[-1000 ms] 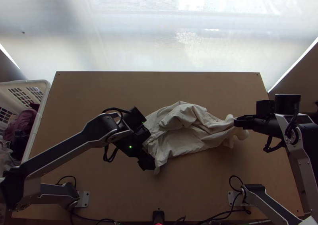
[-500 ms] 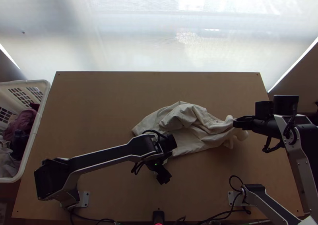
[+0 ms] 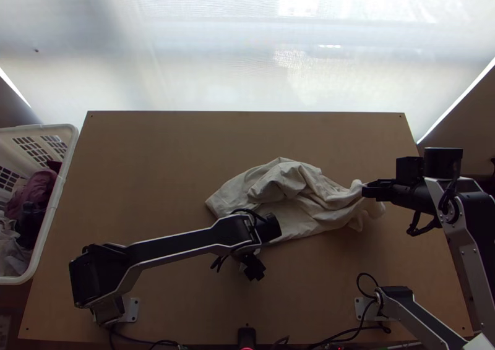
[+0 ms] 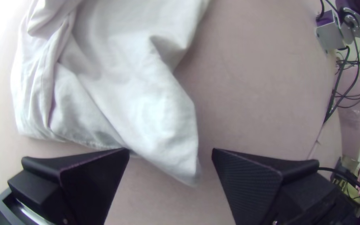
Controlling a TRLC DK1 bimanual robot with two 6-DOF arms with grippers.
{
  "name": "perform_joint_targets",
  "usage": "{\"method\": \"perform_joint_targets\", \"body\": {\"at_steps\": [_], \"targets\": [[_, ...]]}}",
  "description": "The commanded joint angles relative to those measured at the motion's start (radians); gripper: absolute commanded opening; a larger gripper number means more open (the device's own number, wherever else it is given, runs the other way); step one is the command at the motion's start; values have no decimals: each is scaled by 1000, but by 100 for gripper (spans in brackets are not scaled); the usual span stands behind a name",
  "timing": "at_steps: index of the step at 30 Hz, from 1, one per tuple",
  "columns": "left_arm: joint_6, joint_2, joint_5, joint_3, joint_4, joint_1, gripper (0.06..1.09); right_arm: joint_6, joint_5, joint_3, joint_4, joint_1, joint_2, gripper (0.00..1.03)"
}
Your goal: Fold the t-shirt
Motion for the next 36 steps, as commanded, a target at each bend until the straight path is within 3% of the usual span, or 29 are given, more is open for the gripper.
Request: {"method": "perform_joint_targets", "body": {"at_steps": [1,4,9,16,30,36], "targets": [[-2,34,-19,2,16,-9,76,-13,0,-6,7,-2,5,3],[1,41,-18,-2,34,-11,32,-14,0,-9,16,-3,5,3],[50,41,-1,-2,34,-8,14,-27,0,-33,17,-6,19,3],[178,-78,197,31,-19,92,11,-33,-17,-115,19,-2,30,3],[569,-505,235,119,-325,336,10,-22,-17,-72,19,-25,33,3],[738,-620,292,189,-463,495,10,-2,-21,-79,5,-8,30,3]]}}
